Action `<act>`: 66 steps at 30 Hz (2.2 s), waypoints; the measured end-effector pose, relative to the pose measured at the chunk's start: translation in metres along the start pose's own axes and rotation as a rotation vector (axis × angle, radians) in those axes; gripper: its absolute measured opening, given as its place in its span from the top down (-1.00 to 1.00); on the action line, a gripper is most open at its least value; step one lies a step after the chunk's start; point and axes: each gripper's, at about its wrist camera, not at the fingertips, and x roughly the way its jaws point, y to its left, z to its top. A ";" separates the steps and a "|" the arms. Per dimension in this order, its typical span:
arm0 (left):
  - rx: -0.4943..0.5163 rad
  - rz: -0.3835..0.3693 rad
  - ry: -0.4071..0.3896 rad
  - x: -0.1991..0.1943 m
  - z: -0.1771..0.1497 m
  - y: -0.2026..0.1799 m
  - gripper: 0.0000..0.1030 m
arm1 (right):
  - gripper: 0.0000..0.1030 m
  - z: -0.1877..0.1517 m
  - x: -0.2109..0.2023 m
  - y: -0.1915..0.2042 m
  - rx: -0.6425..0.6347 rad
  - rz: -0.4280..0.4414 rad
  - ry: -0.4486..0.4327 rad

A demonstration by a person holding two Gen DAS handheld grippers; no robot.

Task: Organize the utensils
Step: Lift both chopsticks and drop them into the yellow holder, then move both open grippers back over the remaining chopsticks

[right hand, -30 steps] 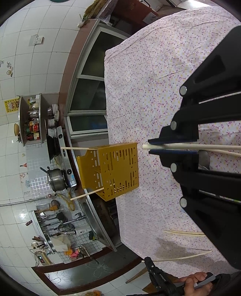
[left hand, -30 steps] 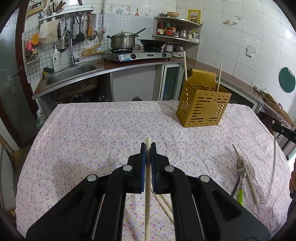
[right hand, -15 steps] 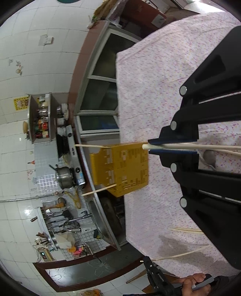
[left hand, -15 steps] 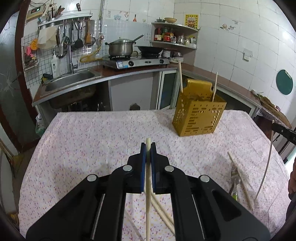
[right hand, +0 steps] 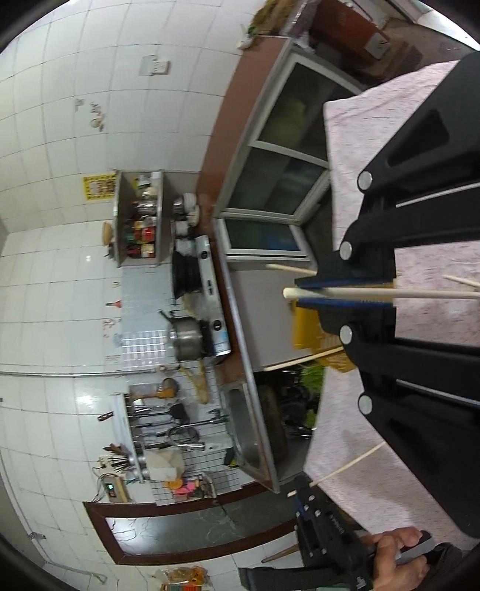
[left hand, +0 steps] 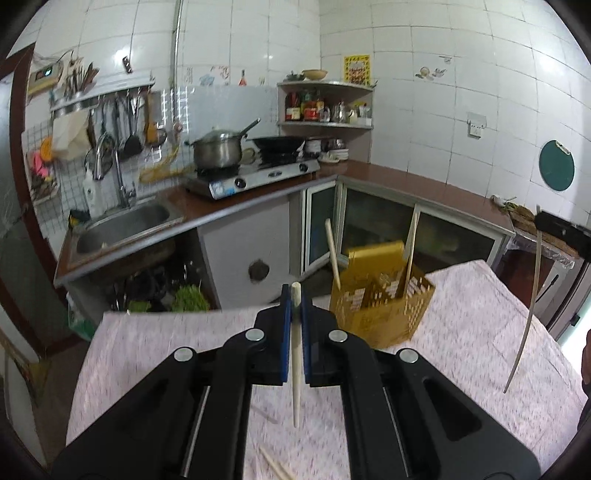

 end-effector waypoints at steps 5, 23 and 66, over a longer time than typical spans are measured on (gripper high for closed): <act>0.000 -0.006 -0.034 0.010 0.033 -0.002 0.93 | 0.88 0.035 0.013 0.001 -0.003 0.026 -0.057; -0.025 -0.122 -0.094 0.075 0.136 -0.055 0.94 | 0.89 0.089 0.120 0.008 -0.013 -0.017 -0.163; -0.153 0.220 0.130 0.005 -0.188 0.073 -0.39 | 0.12 -0.191 0.007 -0.093 0.166 -0.194 0.119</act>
